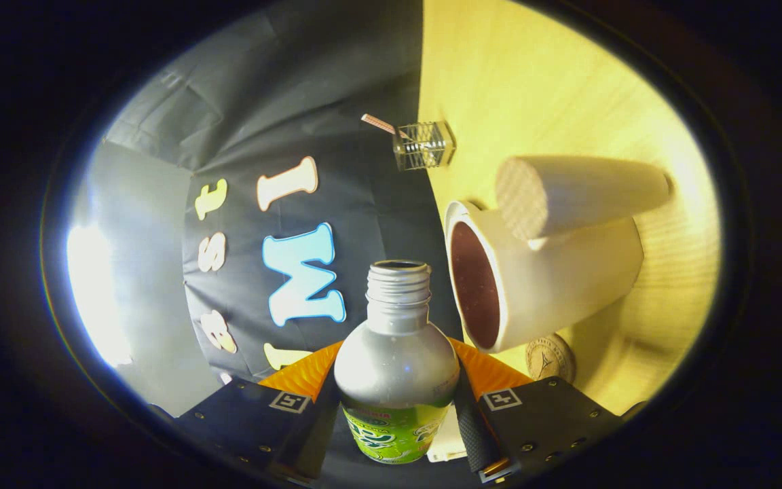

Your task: Take the bottle from table, then pour the juice into the cup, finally place the bottle on the coaster

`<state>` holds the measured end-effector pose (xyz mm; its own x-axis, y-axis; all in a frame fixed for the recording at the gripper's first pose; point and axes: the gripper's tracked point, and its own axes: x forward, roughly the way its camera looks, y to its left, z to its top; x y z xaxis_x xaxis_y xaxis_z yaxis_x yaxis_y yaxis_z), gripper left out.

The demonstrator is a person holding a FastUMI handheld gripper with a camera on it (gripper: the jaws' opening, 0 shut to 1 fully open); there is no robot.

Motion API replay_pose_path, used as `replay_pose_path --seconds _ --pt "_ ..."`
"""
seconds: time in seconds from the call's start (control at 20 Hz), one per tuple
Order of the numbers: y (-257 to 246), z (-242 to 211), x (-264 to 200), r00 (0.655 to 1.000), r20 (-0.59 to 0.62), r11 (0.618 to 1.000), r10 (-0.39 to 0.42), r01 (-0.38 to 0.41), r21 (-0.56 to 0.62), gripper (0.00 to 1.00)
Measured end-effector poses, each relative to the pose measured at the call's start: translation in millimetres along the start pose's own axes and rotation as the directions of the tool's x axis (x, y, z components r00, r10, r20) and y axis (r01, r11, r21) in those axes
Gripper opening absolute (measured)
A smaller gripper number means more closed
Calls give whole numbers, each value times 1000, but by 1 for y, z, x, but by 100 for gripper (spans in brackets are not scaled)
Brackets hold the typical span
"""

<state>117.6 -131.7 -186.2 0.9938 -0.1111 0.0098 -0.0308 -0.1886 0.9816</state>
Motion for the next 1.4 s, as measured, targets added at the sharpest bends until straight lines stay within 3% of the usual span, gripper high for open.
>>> replay_pose_path --seconds 0.3,0.55,0.9,1.0,1.25,1.4 --pt "-9 -8 1 997 -49 960 -67 50 -276 77" --pt "0 -19 -1 995 -80 925 -53 19 -379 77" --pt "1 -29 -3 991 -95 823 -94 24 -567 77" --pt "2 -29 -1 989 -88 759 -121 35 -650 77" --pt "11 -27 -2 981 -34 481 -189 62 -874 77" --pt "29 -28 -4 986 -3 319 -166 51 -946 78"
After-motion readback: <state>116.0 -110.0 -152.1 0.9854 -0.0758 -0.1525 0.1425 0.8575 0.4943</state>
